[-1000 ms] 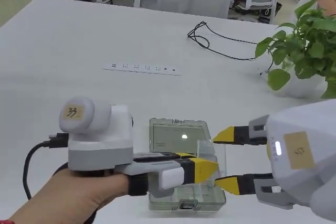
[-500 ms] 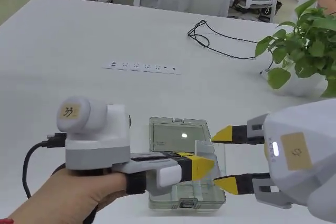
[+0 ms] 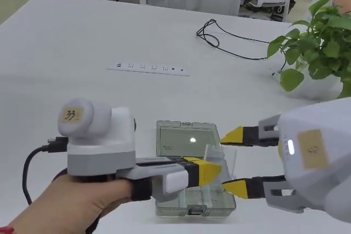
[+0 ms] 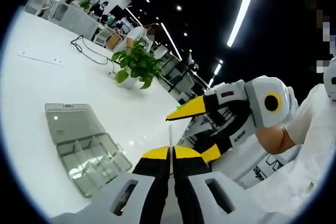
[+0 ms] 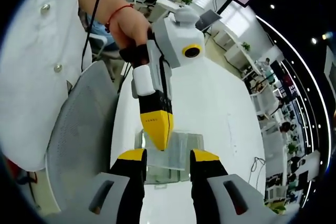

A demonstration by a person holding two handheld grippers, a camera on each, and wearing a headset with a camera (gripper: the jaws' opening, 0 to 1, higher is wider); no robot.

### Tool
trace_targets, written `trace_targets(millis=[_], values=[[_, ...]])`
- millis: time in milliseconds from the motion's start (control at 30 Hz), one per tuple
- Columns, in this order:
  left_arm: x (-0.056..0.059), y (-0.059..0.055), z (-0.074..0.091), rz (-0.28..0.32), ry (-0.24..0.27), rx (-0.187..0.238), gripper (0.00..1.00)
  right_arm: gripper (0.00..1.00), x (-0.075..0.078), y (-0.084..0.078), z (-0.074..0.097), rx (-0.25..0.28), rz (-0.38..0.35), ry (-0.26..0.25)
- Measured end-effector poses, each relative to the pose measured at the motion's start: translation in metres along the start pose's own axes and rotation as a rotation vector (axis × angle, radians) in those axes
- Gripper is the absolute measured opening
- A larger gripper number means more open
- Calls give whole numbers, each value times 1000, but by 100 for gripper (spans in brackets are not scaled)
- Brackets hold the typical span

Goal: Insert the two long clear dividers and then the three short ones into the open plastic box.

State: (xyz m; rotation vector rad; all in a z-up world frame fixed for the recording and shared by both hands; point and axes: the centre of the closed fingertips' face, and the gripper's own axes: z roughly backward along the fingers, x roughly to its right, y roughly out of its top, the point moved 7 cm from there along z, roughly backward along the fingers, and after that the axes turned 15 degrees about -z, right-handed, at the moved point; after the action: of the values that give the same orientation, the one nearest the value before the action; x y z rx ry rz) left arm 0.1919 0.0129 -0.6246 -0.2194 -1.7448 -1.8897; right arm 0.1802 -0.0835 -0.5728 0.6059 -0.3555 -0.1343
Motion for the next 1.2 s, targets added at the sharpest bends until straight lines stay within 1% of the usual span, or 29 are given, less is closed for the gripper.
trace_targets(millis=[33, 67, 133, 167, 233, 300, 333, 367, 433, 467, 500, 533, 600, 667, 733, 767, 867, 1000, 1200], values=[[1, 0, 0, -18, -5, -2, 0, 33, 1, 1, 1, 23, -41, 23], [1, -1, 1, -38, -9, -5, 0, 33, 2, 1, 2, 34, -64, 34], [1, -2, 2, -106, -17, -19, 0, 32, 6, 0, 5, 58, -114, 62], [3, -4, 2, -130, -24, -29, 0, 31, 8, 0, 7, 72, -150, 86], [5, -6, 3, -190, -40, -41, 0, 28, 10, -1, 9, 86, -179, 111], [6, -8, 4, -208, -46, -52, 0, 27, 11, -2, 10, 93, -219, 154], [8, -8, 4, -226, -53, -53, 0, 26, 10, -2, 10, 95, -221, 184], [8, -8, 4, -247, -61, -54, 0, 25, 9, -2, 11, 98, -224, 204], [11, -9, 5, -316, -82, -58, 0, 22, 8, -2, 10, 102, -243, 252], [12, -10, 5, -337, -92, -69, 0, 21, 7, -2, 10, 104, -251, 279], [13, -11, 6, -375, -104, -81, 0, 19, 7, -3, 10, 99, -264, 304], [15, -11, 6, -419, -118, -88, 0, 19, 8, -3, 10, 97, -267, 311], [17, -12, 7, -464, -131, -94, 0, 18, 6, -3, 10, 97, -273, 349], [19, -13, 7, -475, -137, -96, 0, 16, 5, -2, 10, 99, -275, 385], [19, -12, 8, -474, -141, -84, 0, 15, 3, -1, 10, 102, -278, 410], [20, -11, 8, -487, -147, -74, 0, 14, 2, -1, 10, 99, -280, 420], [22, -9, 9, -509, -157, -67, 0, 13, 0, -2, 8, 86, -273, 440], [24, -8, 11, -533, -173, -68, 0, 12, -3, -2, 6, 80, -277, 480], [26, -7, 12, -545, -189, -62, 0, 8, -7, 0, 5, 77, -267, 512]])
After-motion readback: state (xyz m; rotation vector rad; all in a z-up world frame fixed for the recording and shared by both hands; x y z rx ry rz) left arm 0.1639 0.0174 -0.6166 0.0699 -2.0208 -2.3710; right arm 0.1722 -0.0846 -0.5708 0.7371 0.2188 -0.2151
